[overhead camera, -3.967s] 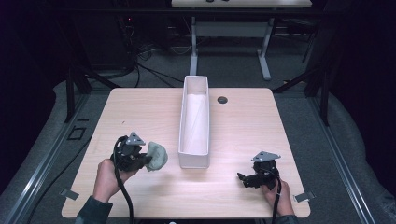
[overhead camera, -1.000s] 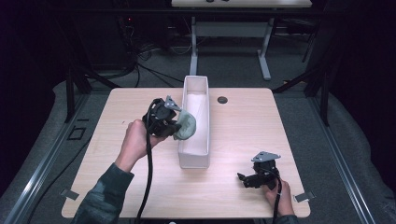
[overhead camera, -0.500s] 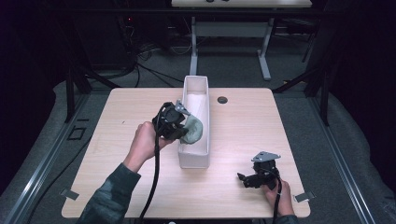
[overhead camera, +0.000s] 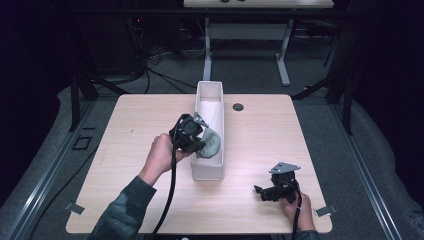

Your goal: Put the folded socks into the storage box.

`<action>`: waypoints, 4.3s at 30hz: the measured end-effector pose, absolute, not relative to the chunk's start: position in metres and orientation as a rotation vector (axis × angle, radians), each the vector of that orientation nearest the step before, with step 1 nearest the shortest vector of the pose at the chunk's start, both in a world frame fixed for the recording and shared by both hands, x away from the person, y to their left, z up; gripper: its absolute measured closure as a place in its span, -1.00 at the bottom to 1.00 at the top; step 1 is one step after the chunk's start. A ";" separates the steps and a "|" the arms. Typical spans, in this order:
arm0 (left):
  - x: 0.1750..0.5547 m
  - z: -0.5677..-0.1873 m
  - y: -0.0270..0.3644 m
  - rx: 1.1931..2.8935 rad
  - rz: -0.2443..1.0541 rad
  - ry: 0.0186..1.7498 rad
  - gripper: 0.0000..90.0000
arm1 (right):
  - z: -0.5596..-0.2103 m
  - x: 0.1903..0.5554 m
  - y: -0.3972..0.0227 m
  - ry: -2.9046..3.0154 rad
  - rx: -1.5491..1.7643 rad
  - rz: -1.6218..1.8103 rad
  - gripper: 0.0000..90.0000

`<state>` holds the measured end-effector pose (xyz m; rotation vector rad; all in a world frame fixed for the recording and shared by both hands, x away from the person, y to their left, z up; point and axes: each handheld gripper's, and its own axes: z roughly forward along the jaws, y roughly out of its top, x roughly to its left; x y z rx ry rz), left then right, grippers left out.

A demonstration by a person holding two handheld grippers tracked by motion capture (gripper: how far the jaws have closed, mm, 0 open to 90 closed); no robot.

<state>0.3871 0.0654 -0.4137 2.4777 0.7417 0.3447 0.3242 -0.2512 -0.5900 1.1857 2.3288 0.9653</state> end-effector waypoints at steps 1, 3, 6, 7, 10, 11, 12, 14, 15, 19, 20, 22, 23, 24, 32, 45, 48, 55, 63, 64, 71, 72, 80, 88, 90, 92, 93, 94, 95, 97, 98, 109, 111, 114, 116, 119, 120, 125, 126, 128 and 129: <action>0.387 -0.415 0.064 2.480 0.340 0.741 0.80 | -0.590 0.324 -0.251 2.329 1.187 0.965 -1.00; 0.388 -0.418 0.062 2.492 0.337 0.740 0.80 | -0.590 0.324 -0.251 2.329 1.187 0.965 -1.00; 0.389 -0.423 0.062 2.494 0.328 0.749 0.80 | -0.590 0.324 -0.251 2.329 1.187 0.965 -1.00; 0.390 -0.424 0.062 2.492 0.326 0.753 0.80 | -0.590 0.324 -0.251 2.328 1.187 0.965 -1.00; 0.391 -0.428 0.061 2.497 0.314 0.762 0.80 | -0.590 0.324 -0.251 2.329 1.187 0.965 -1.00; 0.392 -0.429 0.061 2.502 0.316 0.763 0.80 | -0.590 0.324 -0.251 2.329 1.188 0.965 -1.00; 0.392 -0.430 0.060 2.503 0.311 0.768 0.80 | -0.590 0.324 -0.251 2.328 1.188 0.965 -1.00; 0.393 -0.434 0.059 2.513 0.307 0.769 0.80 | -0.590 0.324 -0.251 2.328 1.188 0.965 -1.00; 0.393 -0.435 0.059 2.516 0.303 0.770 0.79 | -0.590 0.324 -0.251 2.328 1.188 0.965 -1.00; 0.395 -0.441 0.059 2.525 0.288 0.781 0.79 | -0.590 0.324 -0.251 2.329 1.187 0.965 -1.00; 0.395 -0.442 0.059 2.527 0.280 0.783 0.79 | -0.590 0.324 -0.251 2.328 1.188 0.965 -1.00; 0.396 -0.443 0.059 2.531 0.275 0.784 0.78 | -0.590 0.324 -0.251 2.328 1.188 0.965 -1.00; 0.396 -0.444 0.058 2.531 0.277 0.788 0.78 | -0.590 0.324 -0.251 2.328 1.188 0.965 -1.00; 0.396 -0.445 0.058 2.539 0.273 0.786 0.78 | -0.590 0.324 -0.251 2.329 1.186 0.965 -1.00; 0.398 -0.452 0.055 2.569 0.253 0.796 0.76 | -0.590 0.324 -0.251 2.328 1.188 0.965 -1.00; 0.401 -0.458 0.049 2.609 0.248 0.794 0.69 | -0.590 0.324 -0.251 2.328 1.188 0.965 -1.00; 0.401 -0.459 0.046 2.629 0.251 0.787 0.64 | -0.590 0.324 -0.251 2.328 1.188 0.965 -1.00; 0.402 -0.463 0.043 2.644 0.242 0.790 0.58 | -0.590 0.324 -0.251 2.328 1.188 0.965 -1.00; 0.404 -0.465 0.042 2.663 0.229 0.788 0.50 | -0.590 0.324 -0.251 2.328 1.188 0.965 -1.00; 0.404 -0.465 0.042 2.661 0.217 0.793 0.48 | -0.590 0.324 -0.251 2.328 1.188 0.965 -1.00; 0.404 -0.464 0.042 2.665 0.222 0.790 0.45 | -0.590 0.324 -0.251 2.329 1.185 0.964 -1.00; 0.404 -0.464 0.042 2.665 0.223 0.788 0.45 | -0.590 0.324 -0.251 2.328 1.188 0.965 -1.00; 0.403 -0.466 0.040 2.675 0.199 0.777 0.73 | -0.590 0.324 -0.251 2.328 1.187 0.965 -1.00; 0.403 -0.463 0.040 2.655 0.229 0.807 0.46 | -0.590 0.324 -0.251 2.328 1.188 0.965 -1.00; 0.403 -0.459 0.042 2.640 0.233 0.812 0.38 | -0.590 0.324 -0.251 2.328 1.188 0.965 -1.00; 0.402 -0.454 0.045 2.617 0.254 0.821 0.25 | -0.590 0.324 -0.251 2.328 1.188 0.965 -1.00; 0.401 -0.451 0.047 2.602 0.264 0.826 0.17 | -0.590 0.324 -0.251 2.329 1.186 0.964 -1.00; 0.401 -0.449 0.048 2.589 0.268 0.832 0.12 | -0.590 0.324 -0.251 2.328 1.188 0.965 -1.00; 0.400 -0.446 0.050 2.577 0.277 0.838 0.05 | -0.590 0.324 -0.251 2.328 1.187 0.965 -1.00; 0.398 -0.441 0.054 2.562 0.295 0.837 -0.07 | -0.590 0.324 -0.251 2.328 1.188 0.964 -1.00; 0.398 -0.439 0.056 2.552 0.294 0.839 -0.10 | -0.590 0.324 -0.251 2.328 1.187 0.965 -1.00; 0.386 -0.426 0.076 2.495 0.324 0.850 -0.41 | -0.590 0.324 -0.251 2.328 1.188 0.965 -1.00; 0.384 -0.424 0.081 2.488 0.342 0.859 -0.51 | -0.590 0.324 -0.251 2.328 1.188 0.964 -1.00; 0.381 -0.423 0.089 2.468 0.358 0.877 -0.63 | -0.590 0.324 -0.251 2.328 1.188 0.964 -1.00; 0.379 -0.423 0.094 2.452 0.363 0.885 -0.66 | -0.590 0.324 -0.251 2.328 1.189 0.965 -1.00; 0.376 -0.423 0.102 2.432 0.376 0.899 -0.68 | -0.590 0.324 -0.251 2.329 1.189 0.965 -1.00; 0.374 -0.423 0.105 2.423 0.384 0.906 -0.68 | -0.590 0.324 -0.251 2.329 1.187 0.965 -1.00; 0.369 -0.424 0.118 2.384 0.410 0.940 -0.75 | -0.590 0.324 -0.251 2.328 1.188 0.965 -1.00; 0.368 -0.424 0.121 2.378 0.414 0.944 -0.77 | -0.590 0.324 -0.251 2.328 1.188 0.965 -1.00; 0.366 -0.425 0.126 2.370 0.421 0.955 -0.81 | -0.590 0.324 -0.251 2.328 1.187 0.964 -1.00; 0.365 -0.425 0.128 2.371 0.423 0.955 -0.85 | -0.590 0.324 -0.251 2.328 1.188 0.964 -1.00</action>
